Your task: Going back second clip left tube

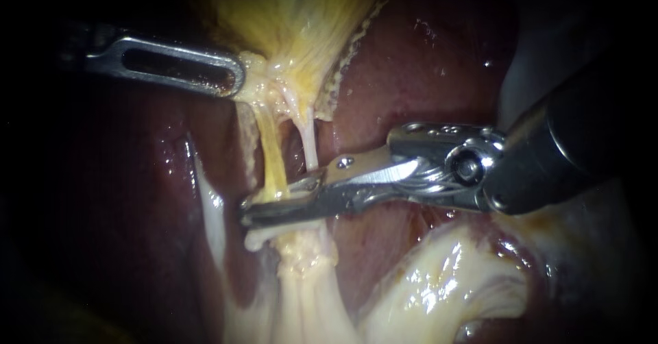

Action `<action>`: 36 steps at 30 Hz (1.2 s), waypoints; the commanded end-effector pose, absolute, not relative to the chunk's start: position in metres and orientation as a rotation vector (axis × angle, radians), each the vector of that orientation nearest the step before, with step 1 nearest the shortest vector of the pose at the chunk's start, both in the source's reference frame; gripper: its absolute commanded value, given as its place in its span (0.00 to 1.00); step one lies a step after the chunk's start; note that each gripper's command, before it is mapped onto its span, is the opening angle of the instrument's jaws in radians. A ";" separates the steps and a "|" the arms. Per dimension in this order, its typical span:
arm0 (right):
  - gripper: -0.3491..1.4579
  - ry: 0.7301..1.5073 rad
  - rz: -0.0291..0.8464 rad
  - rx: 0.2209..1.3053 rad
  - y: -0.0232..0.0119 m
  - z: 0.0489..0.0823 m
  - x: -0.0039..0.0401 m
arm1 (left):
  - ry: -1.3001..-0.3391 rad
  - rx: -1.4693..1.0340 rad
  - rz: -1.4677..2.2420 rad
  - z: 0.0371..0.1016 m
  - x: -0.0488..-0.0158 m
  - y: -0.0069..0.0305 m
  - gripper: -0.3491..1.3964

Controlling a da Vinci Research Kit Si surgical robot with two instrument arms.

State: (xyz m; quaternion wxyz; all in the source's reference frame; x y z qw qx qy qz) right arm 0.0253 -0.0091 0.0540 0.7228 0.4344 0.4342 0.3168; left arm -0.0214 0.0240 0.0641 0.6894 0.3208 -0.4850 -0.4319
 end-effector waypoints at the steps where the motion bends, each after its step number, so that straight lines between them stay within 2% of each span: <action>1: 0.00 0.959 0.699 0.959 -0.0091 0.0540 0.0253 | -1.085 0.718 -0.966 0.0641 -0.0213 0.0240 0.00; 6: 0.00 0.959 0.698 0.958 -0.0091 0.0543 0.0252 | -1.085 0.718 -0.966 0.0641 -0.0213 0.0240 0.00; 7: 0.05 0.959 0.698 0.957 -0.0092 0.0544 0.0252 | -1.085 0.718 -0.966 0.0641 -0.0213 0.0240 0.00; 9: 0.24 0.964 0.688 0.949 -0.0093 0.0546 0.0254 | -1.085 0.718 -0.966 0.0641 -0.0213 0.0241 0.00; 10: 0.37 0.976 0.663 0.932 -0.0093 0.0549 0.0256 | -1.085 0.718 -0.966 0.0641 -0.0213 0.0241 0.00; 13: 0.45 1.008 0.629 0.865 -0.0093 0.0554 0.0258 | -1.085 0.719 -0.965 0.0641 -0.0213 0.0241 0.00; 16: 0.47 1.026 0.602 0.773 -0.0092 0.0558 0.0256 | -1.085 0.719 -0.965 0.0641 -0.0212 0.0241 0.00; 19: 0.47 1.039 0.559 0.725 -0.0092 0.0559 0.0247 | -1.085 0.719 -0.965 0.0641 -0.0212 0.0241 0.00; 24: 0.47 1.082 0.448 0.571 -0.0094 0.0557 0.0222 | -1.085 0.719 -0.964 0.0641 -0.0211 0.0240 0.00; 30: 0.47 1.089 0.379 0.410 -0.0094 0.0548 0.0189 | -1.085 0.720 -0.964 0.0641 -0.0210 0.0240 0.00; 36: 0.47 1.112 0.316 0.372 -0.0091 0.0526 0.0152 | -1.085 0.720 -0.963 0.0641 -0.0208 0.0240 0.00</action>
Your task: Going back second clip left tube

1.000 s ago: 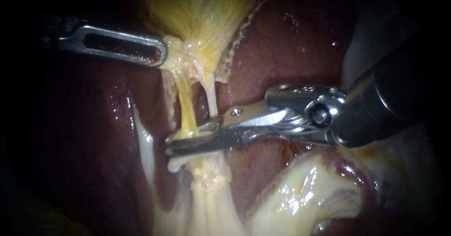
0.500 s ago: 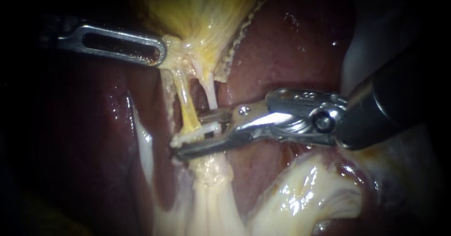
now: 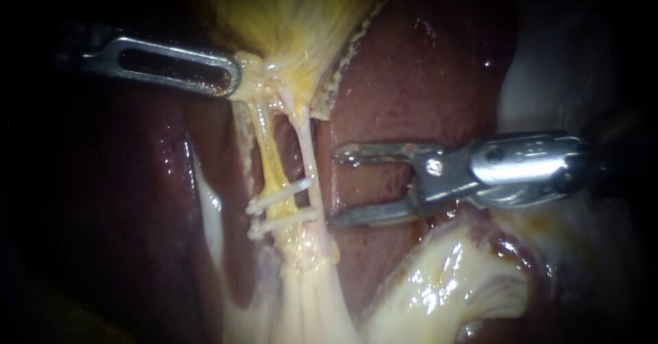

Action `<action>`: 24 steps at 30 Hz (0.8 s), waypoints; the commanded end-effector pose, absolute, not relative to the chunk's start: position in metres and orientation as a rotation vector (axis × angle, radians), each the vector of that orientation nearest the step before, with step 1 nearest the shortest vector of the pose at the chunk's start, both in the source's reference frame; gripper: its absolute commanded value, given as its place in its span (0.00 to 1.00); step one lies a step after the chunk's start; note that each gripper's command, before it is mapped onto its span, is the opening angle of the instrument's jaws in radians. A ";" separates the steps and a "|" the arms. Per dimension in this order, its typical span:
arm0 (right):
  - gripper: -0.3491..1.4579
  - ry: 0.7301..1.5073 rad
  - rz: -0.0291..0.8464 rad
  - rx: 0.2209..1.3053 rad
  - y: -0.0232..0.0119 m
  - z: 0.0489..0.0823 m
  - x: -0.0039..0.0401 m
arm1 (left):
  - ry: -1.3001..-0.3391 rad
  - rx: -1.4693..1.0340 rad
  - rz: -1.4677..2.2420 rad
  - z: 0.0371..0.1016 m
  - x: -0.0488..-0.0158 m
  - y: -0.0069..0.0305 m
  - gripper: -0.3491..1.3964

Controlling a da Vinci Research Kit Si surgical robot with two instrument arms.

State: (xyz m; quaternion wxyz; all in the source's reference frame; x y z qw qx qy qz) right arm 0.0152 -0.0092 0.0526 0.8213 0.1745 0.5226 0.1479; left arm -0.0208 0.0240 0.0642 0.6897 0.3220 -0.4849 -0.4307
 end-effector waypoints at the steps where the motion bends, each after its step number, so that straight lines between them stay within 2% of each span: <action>1: 0.47 1.113 0.306 0.367 -0.0090 0.0523 0.0146 | -1.085 0.720 -0.963 0.0642 -0.0208 0.0240 0.00; 10: 0.47 1.124 0.254 0.352 -0.0078 0.0503 0.0115 | -1.085 0.720 -0.963 0.0642 -0.0208 0.0241 0.00; 24: 0.47 1.125 0.248 0.352 -0.0080 0.0494 0.0110 | -1.086 0.701 -0.966 0.0662 -0.0226 0.0233 0.00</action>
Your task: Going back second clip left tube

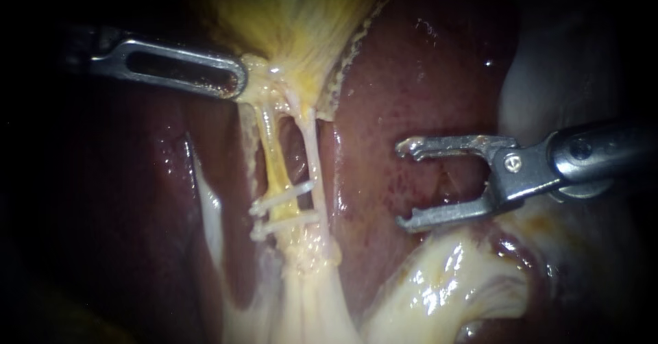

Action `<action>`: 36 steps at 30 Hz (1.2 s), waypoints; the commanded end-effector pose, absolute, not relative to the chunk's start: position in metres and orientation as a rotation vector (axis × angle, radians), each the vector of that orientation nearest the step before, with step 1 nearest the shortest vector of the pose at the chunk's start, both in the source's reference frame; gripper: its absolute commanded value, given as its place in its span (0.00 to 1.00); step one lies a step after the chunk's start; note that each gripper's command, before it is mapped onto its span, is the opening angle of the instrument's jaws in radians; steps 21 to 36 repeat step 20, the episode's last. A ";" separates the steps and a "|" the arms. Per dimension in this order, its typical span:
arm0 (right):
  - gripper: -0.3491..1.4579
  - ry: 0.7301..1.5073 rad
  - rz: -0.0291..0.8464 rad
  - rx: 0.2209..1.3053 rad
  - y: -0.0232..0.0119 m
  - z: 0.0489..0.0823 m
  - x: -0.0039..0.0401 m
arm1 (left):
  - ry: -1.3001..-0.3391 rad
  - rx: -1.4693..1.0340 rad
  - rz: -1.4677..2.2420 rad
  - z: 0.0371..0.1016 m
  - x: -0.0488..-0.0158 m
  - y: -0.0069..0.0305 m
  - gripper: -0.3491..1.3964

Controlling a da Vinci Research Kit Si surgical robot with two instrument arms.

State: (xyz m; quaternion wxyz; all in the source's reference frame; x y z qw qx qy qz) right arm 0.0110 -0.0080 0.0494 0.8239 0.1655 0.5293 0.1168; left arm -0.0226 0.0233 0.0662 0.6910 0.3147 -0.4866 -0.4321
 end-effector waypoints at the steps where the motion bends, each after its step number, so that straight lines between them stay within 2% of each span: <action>1: 0.47 1.125 0.248 0.352 -0.0081 0.0494 0.0110 | -1.086 0.701 -0.964 0.0665 -0.0229 0.0232 0.00; 10: 0.47 1.125 0.248 0.352 -0.0081 0.0493 0.0109 | -1.082 0.700 -0.951 0.0686 -0.0245 0.0225 0.00; 36: 0.47 1.125 0.248 0.352 -0.0083 0.0491 0.0109 | -1.082 0.702 -0.950 0.0685 -0.0244 0.0226 0.00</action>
